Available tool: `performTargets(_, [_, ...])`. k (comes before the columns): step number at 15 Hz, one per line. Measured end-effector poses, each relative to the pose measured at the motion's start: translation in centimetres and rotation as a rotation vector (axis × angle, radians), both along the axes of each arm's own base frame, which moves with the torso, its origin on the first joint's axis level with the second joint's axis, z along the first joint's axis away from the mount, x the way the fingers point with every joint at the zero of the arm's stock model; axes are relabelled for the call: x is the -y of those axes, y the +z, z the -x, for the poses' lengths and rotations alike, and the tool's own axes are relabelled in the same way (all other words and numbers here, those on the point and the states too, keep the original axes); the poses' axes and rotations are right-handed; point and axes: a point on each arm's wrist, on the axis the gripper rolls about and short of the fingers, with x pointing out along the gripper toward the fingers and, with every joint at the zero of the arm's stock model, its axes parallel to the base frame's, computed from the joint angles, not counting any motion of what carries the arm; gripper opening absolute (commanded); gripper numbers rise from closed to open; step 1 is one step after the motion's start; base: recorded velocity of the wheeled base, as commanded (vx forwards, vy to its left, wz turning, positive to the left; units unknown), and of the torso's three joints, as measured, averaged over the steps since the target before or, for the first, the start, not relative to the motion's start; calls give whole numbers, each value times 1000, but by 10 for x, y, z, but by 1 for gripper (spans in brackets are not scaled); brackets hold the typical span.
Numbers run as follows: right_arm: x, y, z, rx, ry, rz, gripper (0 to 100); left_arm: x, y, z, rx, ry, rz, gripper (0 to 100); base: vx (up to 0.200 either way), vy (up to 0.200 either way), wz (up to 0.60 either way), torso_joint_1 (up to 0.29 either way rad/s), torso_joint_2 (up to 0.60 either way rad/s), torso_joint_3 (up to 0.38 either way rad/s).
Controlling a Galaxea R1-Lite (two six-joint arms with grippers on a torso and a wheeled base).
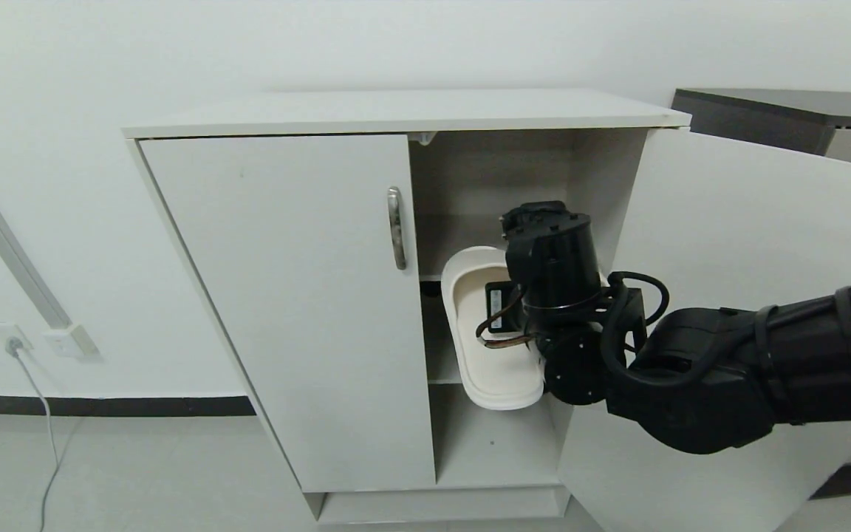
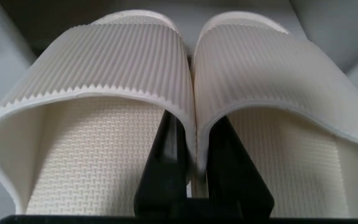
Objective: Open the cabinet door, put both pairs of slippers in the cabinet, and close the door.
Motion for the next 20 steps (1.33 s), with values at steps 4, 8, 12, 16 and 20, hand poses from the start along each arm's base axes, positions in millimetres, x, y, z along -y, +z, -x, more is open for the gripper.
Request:
performTargets(4, [-2, 0, 1, 2, 5, -1, 0, 0, 0, 0, 0, 0, 0, 0, 200, 0, 0, 6, 2, 2])
performTargets(8, [-2, -1, 0, -1, 8, 1, 0, 0, 0, 0, 0, 1, 0, 0, 150, 0, 0, 4, 4, 3])
performTargets(12, [-3, 3, -4, -21, 19, 9, 0, 0, 0, 0, 0, 1, -1, 0, 0, 0, 0, 0, 0, 0])
performTargets(16, [0, 9, -27, -20, -18, -19, 0, 0, 0, 0, 0, 1, 0, 0, 0, 0, 0, 0, 0, 0])
performTargets(20, [-4, 8, -51, 0, -49, -50, 0, 0, 0, 0, 0, 0, -1, 0, 0, 0, 0, 0, 0, 0])
